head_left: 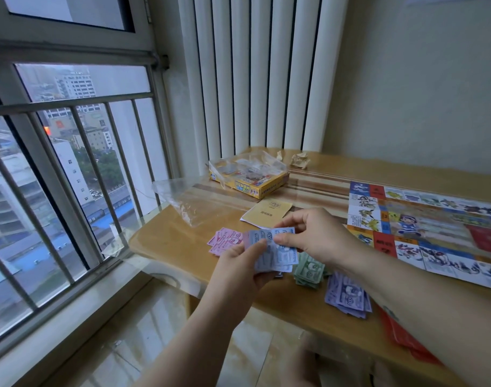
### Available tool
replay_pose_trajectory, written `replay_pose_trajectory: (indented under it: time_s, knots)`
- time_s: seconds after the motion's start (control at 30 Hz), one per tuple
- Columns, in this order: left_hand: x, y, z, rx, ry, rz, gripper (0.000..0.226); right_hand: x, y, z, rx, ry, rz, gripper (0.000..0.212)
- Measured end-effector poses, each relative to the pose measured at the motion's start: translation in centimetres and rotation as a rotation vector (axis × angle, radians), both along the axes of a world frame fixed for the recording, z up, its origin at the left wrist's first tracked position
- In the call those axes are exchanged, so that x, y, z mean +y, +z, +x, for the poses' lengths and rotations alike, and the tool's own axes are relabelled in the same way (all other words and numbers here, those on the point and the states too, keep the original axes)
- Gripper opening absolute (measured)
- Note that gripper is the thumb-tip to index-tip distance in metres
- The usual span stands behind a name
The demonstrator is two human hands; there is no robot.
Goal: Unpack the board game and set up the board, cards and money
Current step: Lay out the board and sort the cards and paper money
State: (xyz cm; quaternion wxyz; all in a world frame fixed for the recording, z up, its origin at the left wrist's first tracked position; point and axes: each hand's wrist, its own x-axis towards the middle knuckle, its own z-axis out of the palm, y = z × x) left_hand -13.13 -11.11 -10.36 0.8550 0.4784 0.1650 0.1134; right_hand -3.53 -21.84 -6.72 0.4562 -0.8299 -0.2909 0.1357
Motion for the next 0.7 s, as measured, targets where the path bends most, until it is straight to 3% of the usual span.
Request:
replay_pose_trajectory:
  time_s: [0.13,0.4,0.5,0.7]
  knots:
    - [0.1,-0.2,-0.2,-0.012,0.035,0.067,0.016,-0.2,0.1,-0.2,-0.074,-0.007,0.019,0.014]
    - [0.1,0.3,0.2,-0.014,0.040,0.112,0.010,-0.1,-0.2,0.3,0.157,0.017,0.056,0.012]
    - [0.2,0.3,0.3,-0.007,0.049,0.048,0.012,-0.1,-0.3,0.8,0.154,-0.010,0.048,0.006]
    - [0.4,0.2,0.3,-0.047,0.058,0.051,0.015,0.4,-0.3,0.4,0.200,0.018,0.081,0.019]
